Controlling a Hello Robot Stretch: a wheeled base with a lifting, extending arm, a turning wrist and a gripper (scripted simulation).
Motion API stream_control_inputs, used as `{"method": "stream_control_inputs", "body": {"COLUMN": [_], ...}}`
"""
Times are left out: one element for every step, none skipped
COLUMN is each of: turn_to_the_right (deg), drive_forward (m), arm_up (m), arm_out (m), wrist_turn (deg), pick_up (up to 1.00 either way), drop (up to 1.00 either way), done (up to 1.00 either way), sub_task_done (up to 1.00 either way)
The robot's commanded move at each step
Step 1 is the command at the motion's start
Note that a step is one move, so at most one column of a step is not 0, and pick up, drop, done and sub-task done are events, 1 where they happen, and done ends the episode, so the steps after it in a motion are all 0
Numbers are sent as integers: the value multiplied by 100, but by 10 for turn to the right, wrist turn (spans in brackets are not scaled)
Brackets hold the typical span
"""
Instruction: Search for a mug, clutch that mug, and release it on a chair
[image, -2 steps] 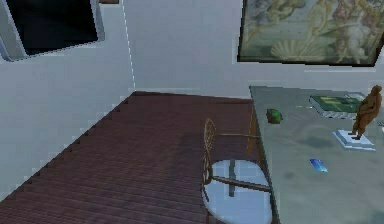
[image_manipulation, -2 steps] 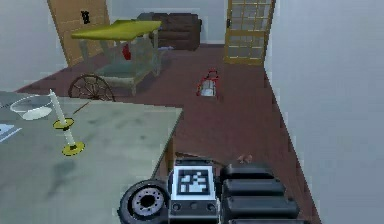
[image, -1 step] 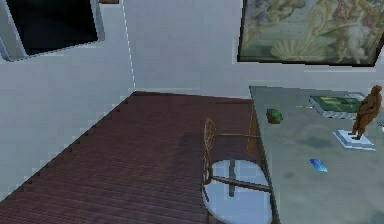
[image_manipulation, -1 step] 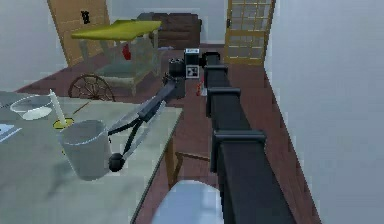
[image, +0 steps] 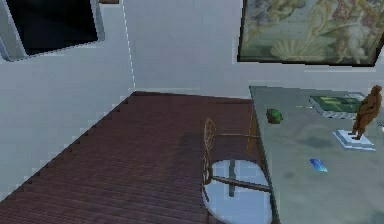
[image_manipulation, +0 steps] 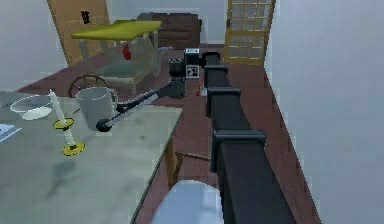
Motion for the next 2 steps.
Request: {"method": "stream_control_inputs", "body": {"turn_to_the_right": [0,0], "drive_forward": [0,0], "arm_up": [0,0], "arm_out": [0,0], "wrist_turn": [450,390], "pick_up": [0,0], "drop": [0,0], "done": [0,0], "sub_task_done": [0,0]}}
